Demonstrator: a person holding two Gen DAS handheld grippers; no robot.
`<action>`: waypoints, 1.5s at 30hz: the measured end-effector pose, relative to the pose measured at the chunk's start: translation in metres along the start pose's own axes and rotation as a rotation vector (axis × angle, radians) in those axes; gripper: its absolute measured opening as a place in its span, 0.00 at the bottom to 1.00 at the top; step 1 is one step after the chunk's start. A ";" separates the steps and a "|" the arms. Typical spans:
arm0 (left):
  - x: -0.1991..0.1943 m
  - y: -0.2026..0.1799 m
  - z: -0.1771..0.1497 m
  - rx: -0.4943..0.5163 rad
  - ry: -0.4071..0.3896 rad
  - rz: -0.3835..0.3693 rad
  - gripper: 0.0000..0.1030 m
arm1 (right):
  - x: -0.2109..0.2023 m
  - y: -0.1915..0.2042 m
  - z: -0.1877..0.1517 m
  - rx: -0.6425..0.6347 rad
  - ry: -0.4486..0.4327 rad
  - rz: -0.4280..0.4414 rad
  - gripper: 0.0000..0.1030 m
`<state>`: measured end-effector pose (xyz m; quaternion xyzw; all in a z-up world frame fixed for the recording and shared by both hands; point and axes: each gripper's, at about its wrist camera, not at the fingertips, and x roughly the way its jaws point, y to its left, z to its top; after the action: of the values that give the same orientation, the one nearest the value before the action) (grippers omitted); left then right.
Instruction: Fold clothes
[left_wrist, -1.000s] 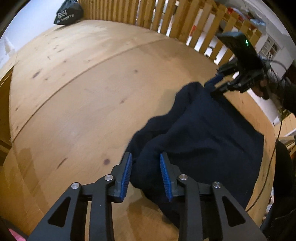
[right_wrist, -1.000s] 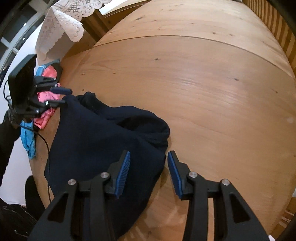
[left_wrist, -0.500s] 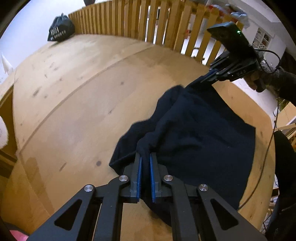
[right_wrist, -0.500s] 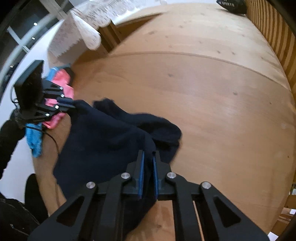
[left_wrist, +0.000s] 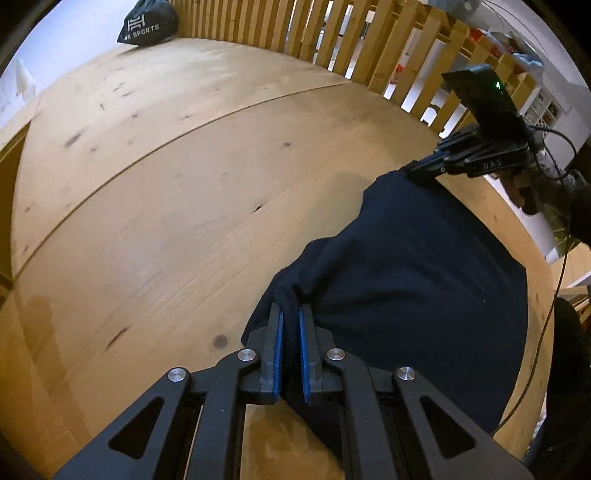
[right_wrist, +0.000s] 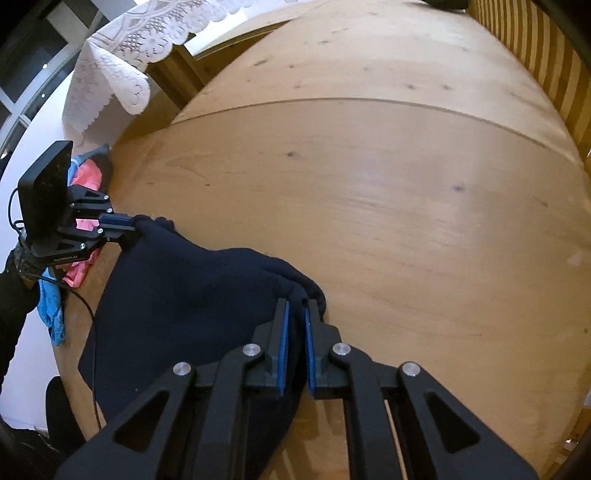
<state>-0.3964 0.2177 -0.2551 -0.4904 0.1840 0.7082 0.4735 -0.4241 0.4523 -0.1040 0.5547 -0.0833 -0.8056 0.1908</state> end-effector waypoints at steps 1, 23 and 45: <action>0.001 0.002 0.001 -0.009 -0.001 -0.005 0.08 | 0.000 -0.002 0.000 0.011 -0.002 0.008 0.08; -0.067 -0.076 -0.147 -0.019 -0.002 -0.002 0.18 | 0.037 0.254 -0.016 -0.163 0.121 0.048 0.37; -0.053 -0.078 -0.145 0.092 -0.071 -0.011 0.18 | 0.062 0.242 -0.014 -0.031 0.228 0.073 0.04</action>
<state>-0.2503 0.1245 -0.2588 -0.4435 0.1969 0.7134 0.5056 -0.3782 0.2078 -0.0789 0.6362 -0.0685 -0.7311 0.2368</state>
